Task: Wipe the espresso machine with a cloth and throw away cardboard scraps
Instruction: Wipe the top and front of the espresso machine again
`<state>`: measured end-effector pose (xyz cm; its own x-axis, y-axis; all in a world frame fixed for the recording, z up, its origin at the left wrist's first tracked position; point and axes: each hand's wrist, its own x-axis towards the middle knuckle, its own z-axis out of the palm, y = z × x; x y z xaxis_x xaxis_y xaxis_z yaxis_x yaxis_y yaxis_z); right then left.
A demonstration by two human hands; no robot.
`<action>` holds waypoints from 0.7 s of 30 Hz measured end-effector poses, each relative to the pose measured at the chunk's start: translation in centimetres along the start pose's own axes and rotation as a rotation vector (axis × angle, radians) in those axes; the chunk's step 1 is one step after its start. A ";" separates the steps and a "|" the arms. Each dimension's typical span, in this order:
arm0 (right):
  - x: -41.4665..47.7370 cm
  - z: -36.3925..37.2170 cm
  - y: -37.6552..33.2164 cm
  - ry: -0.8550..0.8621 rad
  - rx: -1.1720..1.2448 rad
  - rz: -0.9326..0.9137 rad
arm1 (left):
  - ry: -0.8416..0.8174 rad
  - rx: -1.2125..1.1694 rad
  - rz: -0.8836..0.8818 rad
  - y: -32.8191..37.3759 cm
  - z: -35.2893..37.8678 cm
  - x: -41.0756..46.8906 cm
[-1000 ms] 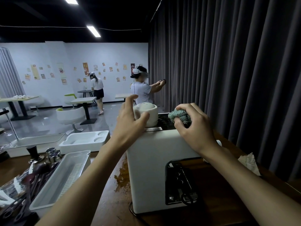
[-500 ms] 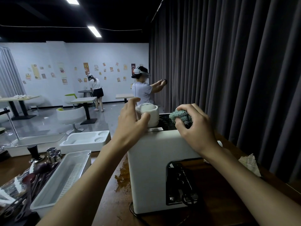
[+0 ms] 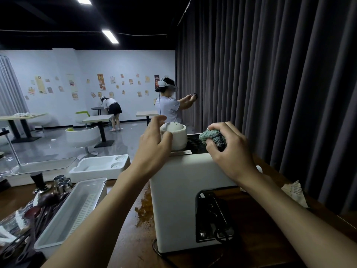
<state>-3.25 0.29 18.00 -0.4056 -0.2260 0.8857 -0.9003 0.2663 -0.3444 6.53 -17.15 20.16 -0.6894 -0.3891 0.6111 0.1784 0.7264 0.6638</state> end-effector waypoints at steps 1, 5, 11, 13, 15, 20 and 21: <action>0.0 0.0 0.0 0.001 -0.001 0.000 | -0.006 0.001 -0.001 0.0 0.0 0.0; 0.0 0.0 0.1 -0.004 -0.004 0.005 | 0.027 0.034 0.029 -0.2 0.2 -0.1; 0.0 0.0 0.0 0.000 -0.010 0.002 | 0.027 0.042 0.025 -0.2 0.1 0.0; 0.0 -0.1 0.0 -0.002 -0.010 0.003 | 0.030 0.031 0.034 -0.3 0.2 0.0; 0.0 -0.1 0.0 -0.002 -0.012 0.003 | 0.012 0.002 0.029 -0.2 0.1 -0.1; 0.0 0.0 0.0 0.005 -0.013 0.004 | 0.032 0.039 0.040 -0.2 0.2 -0.1; 0.0 0.0 0.0 0.004 -0.013 0.003 | 0.037 0.031 0.049 -0.2 0.2 -0.1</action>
<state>-3.24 0.31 17.98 -0.4077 -0.2215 0.8859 -0.8970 0.2788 -0.3431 6.45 -17.16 19.88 -0.6534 -0.3729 0.6588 0.1893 0.7621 0.6191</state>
